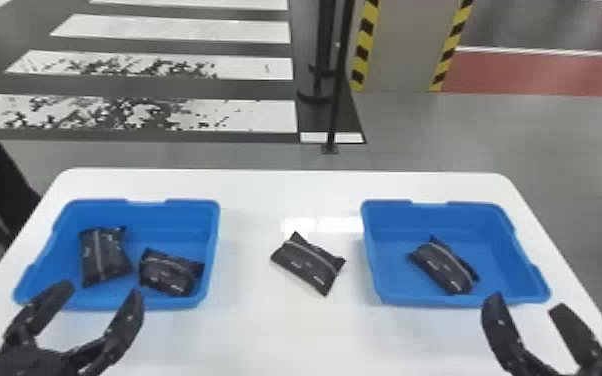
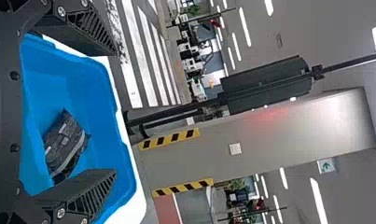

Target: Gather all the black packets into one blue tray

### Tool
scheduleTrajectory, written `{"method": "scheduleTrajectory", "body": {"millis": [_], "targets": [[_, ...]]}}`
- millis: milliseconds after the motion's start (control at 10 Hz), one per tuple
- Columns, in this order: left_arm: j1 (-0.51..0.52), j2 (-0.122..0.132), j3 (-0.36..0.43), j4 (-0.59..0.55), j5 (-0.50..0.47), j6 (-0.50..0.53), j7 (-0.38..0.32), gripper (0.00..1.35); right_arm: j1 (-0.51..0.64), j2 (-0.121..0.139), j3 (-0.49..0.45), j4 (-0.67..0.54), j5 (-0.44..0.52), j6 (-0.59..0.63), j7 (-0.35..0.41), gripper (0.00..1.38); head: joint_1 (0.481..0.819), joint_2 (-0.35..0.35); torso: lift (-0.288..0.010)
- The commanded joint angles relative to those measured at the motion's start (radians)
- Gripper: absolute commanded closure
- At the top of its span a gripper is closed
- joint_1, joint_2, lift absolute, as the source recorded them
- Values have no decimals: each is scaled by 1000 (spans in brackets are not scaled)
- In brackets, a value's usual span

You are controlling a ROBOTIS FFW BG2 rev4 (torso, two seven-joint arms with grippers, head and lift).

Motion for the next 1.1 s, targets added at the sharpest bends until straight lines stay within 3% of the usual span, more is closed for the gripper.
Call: {"method": "scheduleTrajectory", "body": {"millis": [0, 300, 700, 1000], "targets": [[-89, 12, -12, 44, -55, 66, -17, 167, -17, -2, 2, 17, -4, 0, 16, 127, 695, -60, -110], [-205, 52, -99, 110, -63, 137, -52, 167, -15, -3, 16, 42, -26, 10, 34, 127, 695, -88, -110], [-413, 71, -167, 233, -212, 247, -146, 167, -17, -3, 30, 49, -26, 12, 45, 128, 695, -134, -110], [-553, 98, -291, 324, -258, 274, -178, 167, -22, -3, 34, 47, -24, 12, 45, 128, 695, -162, -110]]}}
